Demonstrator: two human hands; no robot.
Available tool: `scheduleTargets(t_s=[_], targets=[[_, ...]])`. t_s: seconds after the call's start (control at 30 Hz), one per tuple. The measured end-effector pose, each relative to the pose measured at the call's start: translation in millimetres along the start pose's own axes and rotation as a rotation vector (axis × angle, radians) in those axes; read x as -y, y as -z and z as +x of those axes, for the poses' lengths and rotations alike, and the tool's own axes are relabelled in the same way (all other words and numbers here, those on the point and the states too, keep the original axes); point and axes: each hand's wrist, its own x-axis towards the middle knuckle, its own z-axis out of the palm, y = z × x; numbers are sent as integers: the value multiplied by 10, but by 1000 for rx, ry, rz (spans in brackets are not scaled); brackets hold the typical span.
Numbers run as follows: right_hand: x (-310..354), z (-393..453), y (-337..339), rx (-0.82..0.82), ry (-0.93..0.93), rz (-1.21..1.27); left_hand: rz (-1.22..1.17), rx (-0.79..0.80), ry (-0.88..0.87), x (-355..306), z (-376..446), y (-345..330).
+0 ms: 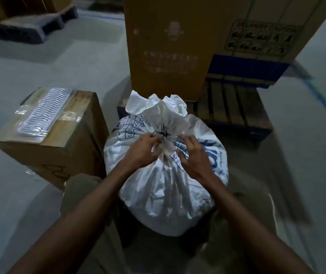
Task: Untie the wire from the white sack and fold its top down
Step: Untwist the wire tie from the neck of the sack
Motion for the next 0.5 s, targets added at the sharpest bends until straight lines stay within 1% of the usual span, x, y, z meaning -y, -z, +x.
scheduleTargets(t_s=[0.07, 0.17, 0.23, 0.33, 0.5], targets=[[-158, 300, -113, 59, 39, 21, -14, 28, 32, 137, 318, -8], [-367, 664, -314, 143, 25, 89, -29, 47, 101, 337, 689, -79], [-454, 862, -425, 147, -8, 146, -7, 60, 100, 442, 864, -172], [-627, 1085, -528, 137, -89, 157, 23, 67, 92, 573, 1088, -318], [-902, 1300, -706, 189, -90, 108, -29, 51, 46, 608, 1327, -376]])
